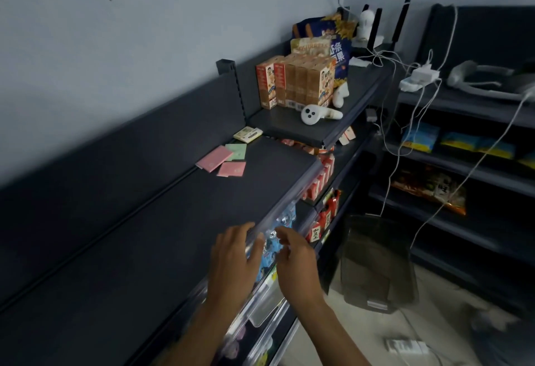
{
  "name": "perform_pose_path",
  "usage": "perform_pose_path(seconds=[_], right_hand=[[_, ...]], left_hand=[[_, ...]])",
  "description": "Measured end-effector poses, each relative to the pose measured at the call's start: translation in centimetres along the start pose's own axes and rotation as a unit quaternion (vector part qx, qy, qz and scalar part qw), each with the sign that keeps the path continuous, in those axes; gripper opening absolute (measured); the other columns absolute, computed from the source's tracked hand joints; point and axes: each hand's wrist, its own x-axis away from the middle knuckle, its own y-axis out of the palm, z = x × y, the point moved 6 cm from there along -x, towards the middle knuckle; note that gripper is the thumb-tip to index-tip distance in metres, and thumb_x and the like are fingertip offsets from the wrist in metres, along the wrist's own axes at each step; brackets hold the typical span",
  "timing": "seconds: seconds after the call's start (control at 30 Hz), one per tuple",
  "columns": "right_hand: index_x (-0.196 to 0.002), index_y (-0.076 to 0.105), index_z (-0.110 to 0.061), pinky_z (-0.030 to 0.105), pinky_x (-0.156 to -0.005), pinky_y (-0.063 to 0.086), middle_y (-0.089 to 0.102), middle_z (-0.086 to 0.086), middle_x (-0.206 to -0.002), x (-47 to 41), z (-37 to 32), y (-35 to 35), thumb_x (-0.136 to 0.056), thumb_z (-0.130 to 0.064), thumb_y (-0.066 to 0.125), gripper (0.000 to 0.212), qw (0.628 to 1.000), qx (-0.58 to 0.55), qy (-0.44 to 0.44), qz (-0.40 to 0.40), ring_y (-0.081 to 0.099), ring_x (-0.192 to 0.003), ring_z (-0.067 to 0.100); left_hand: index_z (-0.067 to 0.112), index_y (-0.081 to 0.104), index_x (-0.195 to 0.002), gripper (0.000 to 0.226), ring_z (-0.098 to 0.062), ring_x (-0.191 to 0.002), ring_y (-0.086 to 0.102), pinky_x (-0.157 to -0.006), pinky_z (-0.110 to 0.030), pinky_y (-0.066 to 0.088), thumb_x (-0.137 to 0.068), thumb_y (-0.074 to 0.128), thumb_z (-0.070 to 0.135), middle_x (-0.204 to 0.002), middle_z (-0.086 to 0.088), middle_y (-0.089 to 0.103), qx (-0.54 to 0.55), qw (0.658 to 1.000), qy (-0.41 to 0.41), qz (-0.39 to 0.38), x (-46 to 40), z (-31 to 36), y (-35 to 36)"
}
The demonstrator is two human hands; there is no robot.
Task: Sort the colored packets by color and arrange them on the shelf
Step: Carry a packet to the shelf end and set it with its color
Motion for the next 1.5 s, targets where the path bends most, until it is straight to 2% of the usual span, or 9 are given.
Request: perform_pose_path(seconds=[0.1,0.33,0.53,0.73,0.97,1.2,1.33,1.43,1.5], right_hand=[[-0.134,0.060,-0.019,0.024,-0.102,0.050,0.064,-0.004,-0.131,-1.7,0.1,0.1,-0.094,0.006,0.051,0.048,1.000,-0.017,0.001,0.011,0.060,-0.116,0.007],[-0.134,0.058,-0.023,0.029,-0.099,0.052,0.062,-0.005,-0.131,-6.6,-0.8,1.2,-0.101,-0.016,0.053,0.035,0.999,-0.030,-0.027,0.004,0.059,-0.115,0.007],[-0.136,0.058,-0.016,0.032,-0.100,0.049,0.061,0.002,-0.132,-13.8,-3.6,3.5,-0.096,-0.011,0.053,0.040,0.995,0.044,-0.076,-0.041,0.057,-0.120,0.018],[-0.128,0.062,-0.012,0.036,-0.091,0.051,0.064,0.009,-0.121,-20.3,-5.7,8.2,-0.093,-0.010,0.054,0.036,0.986,0.076,-0.114,-0.092,0.059,-0.112,0.025],[-0.131,0.059,-0.015,0.020,-0.094,0.042,0.060,0.007,-0.127,-23.7,-5.2,11.3,-0.092,-0.010,0.058,0.039,0.982,0.090,-0.119,-0.113,0.055,-0.116,0.022],[-0.132,0.058,-0.006,0.039,-0.102,0.043,0.059,0.014,-0.130,-26.4,-6.6,12.5,-0.084,-0.006,0.058,0.047,0.947,0.200,-0.205,-0.149,0.049,-0.116,0.033],[-0.120,0.067,-0.008,0.043,-0.093,0.047,0.064,0.012,-0.111,-27.9,-5.8,12.2,-0.086,-0.014,0.063,0.034,0.942,0.206,-0.217,-0.153,0.052,-0.102,0.032],[-0.132,0.061,-0.014,0.035,-0.097,0.043,0.057,0.009,-0.115,-28.9,-4.4,11.6,-0.087,-0.032,0.067,0.049,0.942,0.203,-0.169,-0.208,0.046,-0.111,0.028],[-0.127,0.063,-0.011,0.035,-0.098,0.041,0.059,0.008,-0.114,-29.3,-4.0,11.2,-0.085,-0.035,0.069,0.049,0.932,0.216,-0.164,-0.239,0.044,-0.113,0.027]], left_hand=[[0.029,0.054,-0.137,0.043,-0.016,-0.123,0.047,-0.104,-0.035,0.035,-0.099,0.050,0.050,-0.134,0.006,0.057,-0.024,1.000,0.010,0.004,-1.7,-0.1,0.0],[0.028,0.045,-0.146,0.053,-0.020,-0.132,0.044,-0.108,-0.042,0.037,-0.098,0.055,0.048,-0.143,0.002,0.051,-0.041,0.999,-0.008,0.009,-7.7,-1.4,0.7],[0.027,0.043,-0.147,0.058,-0.025,-0.130,0.045,-0.105,-0.046,0.039,-0.095,0.058,0.050,-0.144,-0.001,0.050,-0.044,0.998,-0.016,0.031,-14.9,-2.0,0.3],[0.026,0.049,-0.139,0.053,-0.029,-0.123,0.049,-0.097,-0.049,0.044,-0.091,0.067,0.042,-0.136,-0.002,0.055,-0.020,0.998,-0.034,0.043,-21.2,-5.0,0.2],[0.026,0.049,-0.141,0.053,-0.026,-0.124,0.048,-0.099,-0.047,0.045,-0.092,0.068,0.035,-0.138,-0.003,0.053,-0.010,0.998,-0.067,0.015,-23.9,-7.9,2.3],[0.023,0.056,-0.135,0.045,-0.023,-0.119,0.049,-0.099,-0.042,0.047,-0.093,0.066,0.034,-0.135,-0.004,0.055,-0.004,0.996,-0.081,0.025,-27.0,-7.9,2.2],[0.022,0.059,-0.131,0.038,-0.024,-0.114,0.048,-0.095,-0.042,0.047,-0.094,0.063,0.031,-0.132,-0.006,0.056,-0.034,0.995,-0.092,0.021,-27.8,-7.6,2.6],[0.022,0.060,-0.130,0.036,-0.024,-0.112,0.049,-0.095,-0.038,0.045,-0.094,0.058,0.019,-0.131,-0.006,0.056,-0.065,0.992,-0.108,0.016,-28.3,-7.4,3.2],[0.022,0.062,-0.128,0.036,-0.023,-0.111,0.050,-0.096,-0.036,0.045,-0.094,0.057,0.013,-0.130,-0.006,0.058,-0.067,0.992,-0.109,0.016,-28.5,-7.0,3.6]])
